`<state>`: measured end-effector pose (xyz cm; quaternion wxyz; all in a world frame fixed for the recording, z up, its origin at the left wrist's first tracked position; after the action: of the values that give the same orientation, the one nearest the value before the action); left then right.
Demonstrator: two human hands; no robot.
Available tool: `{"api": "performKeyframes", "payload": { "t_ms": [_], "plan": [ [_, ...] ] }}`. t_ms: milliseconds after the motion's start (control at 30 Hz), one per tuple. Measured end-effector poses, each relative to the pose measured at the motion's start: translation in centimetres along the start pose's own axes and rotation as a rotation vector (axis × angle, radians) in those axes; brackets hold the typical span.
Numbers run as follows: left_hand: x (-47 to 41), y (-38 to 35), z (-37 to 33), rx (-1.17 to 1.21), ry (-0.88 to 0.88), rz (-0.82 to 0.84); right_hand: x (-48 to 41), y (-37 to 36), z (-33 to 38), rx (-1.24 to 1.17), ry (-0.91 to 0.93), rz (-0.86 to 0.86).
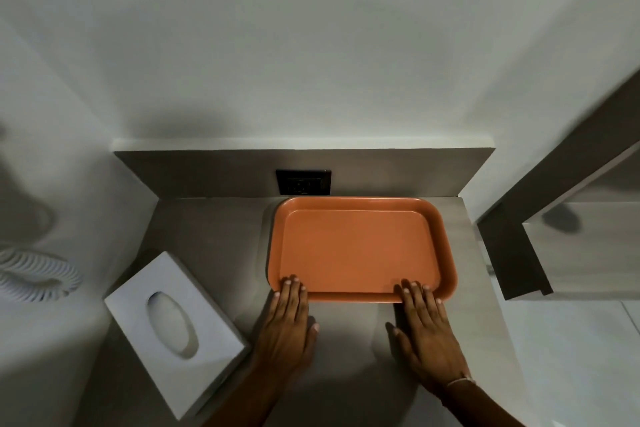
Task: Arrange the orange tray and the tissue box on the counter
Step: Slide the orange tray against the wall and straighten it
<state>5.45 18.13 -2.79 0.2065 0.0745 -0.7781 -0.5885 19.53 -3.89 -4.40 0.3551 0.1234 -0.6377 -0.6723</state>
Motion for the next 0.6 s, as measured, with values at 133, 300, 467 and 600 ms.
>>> {"api": "performKeyframes", "payload": {
  "t_ms": [133,300,467,600],
  "plan": [
    [-0.6,0.4,-0.4,-0.002,0.014,-0.014,-0.8,0.4,-0.2,-0.003,0.005,-0.035],
    [-0.9,0.7,-0.5,-0.012,0.009,-0.034,-1.1,0.6,-0.4,0.011,0.0,-0.035],
    [-0.1,2.2,0.4,0.049,0.029,-0.148,-1.4,2.2,2.2,-0.158,0.01,-0.069],
    [3.9,5.1,5.8,0.216,0.191,-0.301,-2.7,4.4,10.5,-0.334,0.234,-0.104]
  ]
}}
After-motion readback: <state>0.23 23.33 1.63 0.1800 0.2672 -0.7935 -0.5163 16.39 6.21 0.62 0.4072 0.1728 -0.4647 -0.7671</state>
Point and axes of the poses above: each hand's wrist, its own x-axis away from the middle knuckle, its own y-axis out of the back of the hand, z = x × y, the point moved 5 cm from there along -x, towards the middle knuckle, and after that the axes turned 5 degrees about x, right-handed, at the moved point
